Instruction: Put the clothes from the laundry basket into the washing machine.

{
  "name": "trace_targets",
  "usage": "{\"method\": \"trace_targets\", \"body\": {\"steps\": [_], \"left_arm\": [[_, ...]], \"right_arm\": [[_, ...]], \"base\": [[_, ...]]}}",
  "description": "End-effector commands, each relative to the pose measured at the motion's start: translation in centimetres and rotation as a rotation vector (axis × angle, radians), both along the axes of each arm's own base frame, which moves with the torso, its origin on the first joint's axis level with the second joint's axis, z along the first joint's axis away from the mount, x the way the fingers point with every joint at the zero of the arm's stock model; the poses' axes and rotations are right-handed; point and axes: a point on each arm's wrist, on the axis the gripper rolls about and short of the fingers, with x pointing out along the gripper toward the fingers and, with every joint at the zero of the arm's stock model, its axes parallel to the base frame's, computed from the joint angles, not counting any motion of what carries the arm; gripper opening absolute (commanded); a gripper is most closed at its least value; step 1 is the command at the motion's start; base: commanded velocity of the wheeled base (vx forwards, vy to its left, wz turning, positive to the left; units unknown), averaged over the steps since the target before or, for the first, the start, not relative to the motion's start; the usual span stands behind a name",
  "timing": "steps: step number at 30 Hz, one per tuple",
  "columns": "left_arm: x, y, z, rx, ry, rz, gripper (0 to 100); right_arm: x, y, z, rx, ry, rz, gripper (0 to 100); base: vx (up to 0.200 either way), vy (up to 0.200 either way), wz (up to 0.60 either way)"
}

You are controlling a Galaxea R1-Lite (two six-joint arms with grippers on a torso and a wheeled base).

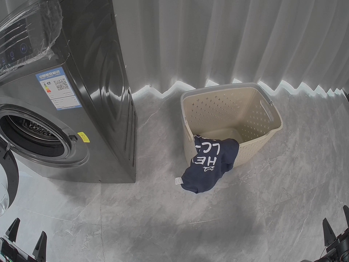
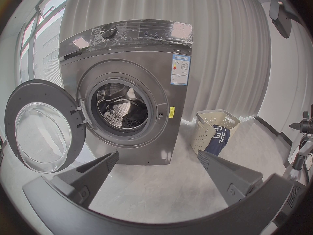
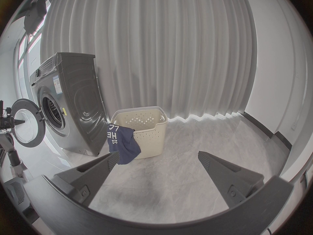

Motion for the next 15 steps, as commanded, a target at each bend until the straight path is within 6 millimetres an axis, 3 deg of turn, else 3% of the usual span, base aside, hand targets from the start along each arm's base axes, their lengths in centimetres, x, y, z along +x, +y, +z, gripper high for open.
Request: {"method": "trace_targets", "body": {"steps": [1,3,5,6,9,12,14,15], "left_arm": [[0.0,0.0,-0.5,0.003,-0.002,0.000,100],[0.0,0.0,-0.5,0.003,-0.002,-0.001,100],[0.0,0.0,-0.5,0.004,0.000,-0.001,100],[0.0,0.0,-0.5,0.004,0.000,-0.001,100],[0.0,0.0,-0.5,0.003,0.000,-0.001,100],[0.0,0.0,-0.5,-0.002,0.000,0.000,100],[0.0,0.0,-0.5,-0.002,0.000,0.000,100],[0.0,0.0,-0.5,0.000,0.000,0.000,100]], "right_arm": [[-1.4,0.0,4.6,0.018,-0.166,0.019,100],[-0.8,0.0,7.3,0.062,-0.115,0.078,100],[1.1,0.2,7.6,0.078,0.035,0.161,100],[1.1,0.2,7.6,0.078,0.035,0.161,100],[6.4,0.7,7.4,0.059,0.326,0.244,100],[10.1,1.7,7.6,0.019,0.372,0.344,100],[11.2,2.4,7.7,0.016,0.368,0.393,100],[12.7,3.5,7.7,0.038,0.379,0.452,100]], "base": [[0.000,-0.200,0.00],[0.000,-0.100,0.00],[0.000,0.000,0.00],[0.000,0.000,0.00],[0.000,0.000,0.00],[0.000,0.000,0.00],[0.000,0.000,0.00],[0.000,0.000,0.00]]}}
